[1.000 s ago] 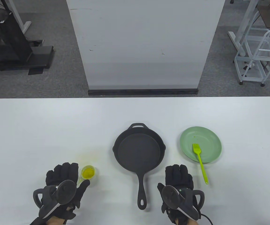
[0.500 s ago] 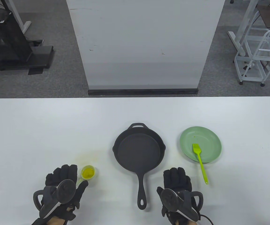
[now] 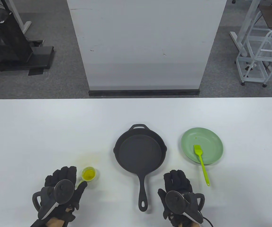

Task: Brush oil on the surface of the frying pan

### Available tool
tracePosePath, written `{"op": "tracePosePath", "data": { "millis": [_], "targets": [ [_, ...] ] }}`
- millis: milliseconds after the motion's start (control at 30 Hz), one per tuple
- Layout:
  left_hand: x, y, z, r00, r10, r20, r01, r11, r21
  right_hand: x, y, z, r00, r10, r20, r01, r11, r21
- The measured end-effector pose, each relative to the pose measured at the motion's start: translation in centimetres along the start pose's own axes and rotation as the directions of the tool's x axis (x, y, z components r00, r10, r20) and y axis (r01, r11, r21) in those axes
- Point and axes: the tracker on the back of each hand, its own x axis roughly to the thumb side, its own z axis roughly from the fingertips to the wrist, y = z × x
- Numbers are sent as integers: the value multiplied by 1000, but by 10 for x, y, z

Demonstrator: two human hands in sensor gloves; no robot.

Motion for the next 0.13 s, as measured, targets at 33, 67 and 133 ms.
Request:
{"op": "tracePosePath", "data": {
  "millis": [33,67,133],
  "targets": [
    [0,0,0,1000,2,-1,-2,1000,-1,0,0,0,1000,-1,-3,1,1000,4],
    [0,0,0,1000,3,-1,-3,1000,-2,-1,0,0,1000,0,-5,0,1000,6],
    [0,-1,0,1000,4,-2,-4,1000,-7,-1,0,0,1000,3,-8,-3,1000,10]
  ]
}}
